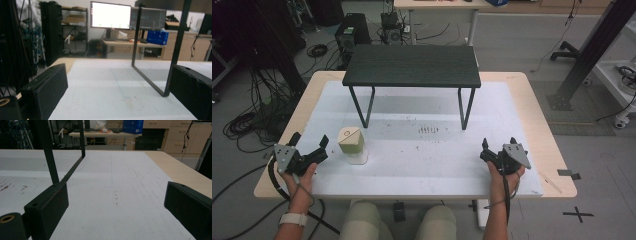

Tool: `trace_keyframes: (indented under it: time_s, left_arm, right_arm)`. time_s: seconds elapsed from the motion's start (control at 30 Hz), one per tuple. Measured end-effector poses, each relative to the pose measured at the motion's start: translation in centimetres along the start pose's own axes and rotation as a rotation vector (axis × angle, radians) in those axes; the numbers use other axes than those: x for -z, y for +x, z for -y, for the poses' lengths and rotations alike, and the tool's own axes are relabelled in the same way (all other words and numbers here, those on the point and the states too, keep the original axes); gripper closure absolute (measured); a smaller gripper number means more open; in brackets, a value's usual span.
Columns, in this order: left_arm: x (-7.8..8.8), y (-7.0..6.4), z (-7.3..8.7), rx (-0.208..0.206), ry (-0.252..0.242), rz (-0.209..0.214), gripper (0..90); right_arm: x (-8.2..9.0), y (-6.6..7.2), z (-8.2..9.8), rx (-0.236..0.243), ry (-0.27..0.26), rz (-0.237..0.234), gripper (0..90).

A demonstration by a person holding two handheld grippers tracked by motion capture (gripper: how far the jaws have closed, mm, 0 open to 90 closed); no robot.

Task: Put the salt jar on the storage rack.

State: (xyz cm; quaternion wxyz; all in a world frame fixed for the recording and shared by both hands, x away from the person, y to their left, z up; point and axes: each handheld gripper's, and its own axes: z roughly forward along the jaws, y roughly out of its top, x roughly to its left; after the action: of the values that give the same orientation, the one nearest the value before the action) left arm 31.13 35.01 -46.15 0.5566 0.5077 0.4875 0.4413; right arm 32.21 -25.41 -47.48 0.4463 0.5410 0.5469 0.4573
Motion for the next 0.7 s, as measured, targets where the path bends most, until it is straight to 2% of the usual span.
trace_keyframes:
  time_s: [0.03,0.1,0.2,0.3,0.4,0.53,0.7]
  left_arm:
    - [0.0,0.0,0.0,0.0,0.0,0.0,3.2]
    - [0.4,0.4,-0.1,0.04,0.003,-0.003,3.2]
    - [1.0,0.5,-0.3,0.048,-0.006,-0.003,3.1]
    - [2.0,0.6,-1.3,0.065,-0.019,0.01,2.1]
    - [2.4,0.4,-1.8,0.06,-0.035,0.019,1.7]
    - [3.1,-0.5,-2.9,0.031,-0.063,0.048,1.4]
    - [3.4,-1.1,-3.3,0.036,-0.07,0.068,0.4]
  right_arm:
    - [0.0,0.0,0.0,0.0,0.001,0.0,5.7]
    - [0.0,0.0,0.0,0.002,0.003,0.0,5.7]
    - [0.0,0.0,0.0,0.002,0.003,0.0,5.7]
    - [0.0,0.0,0.0,0.004,0.003,0.0,5.7]
    - [0.0,0.0,0.0,0.004,0.004,0.0,5.8]
    - [0.0,0.0,0.0,0.004,0.004,0.0,5.7]
    - [0.0,0.0,0.0,0.004,0.004,0.0,5.7]
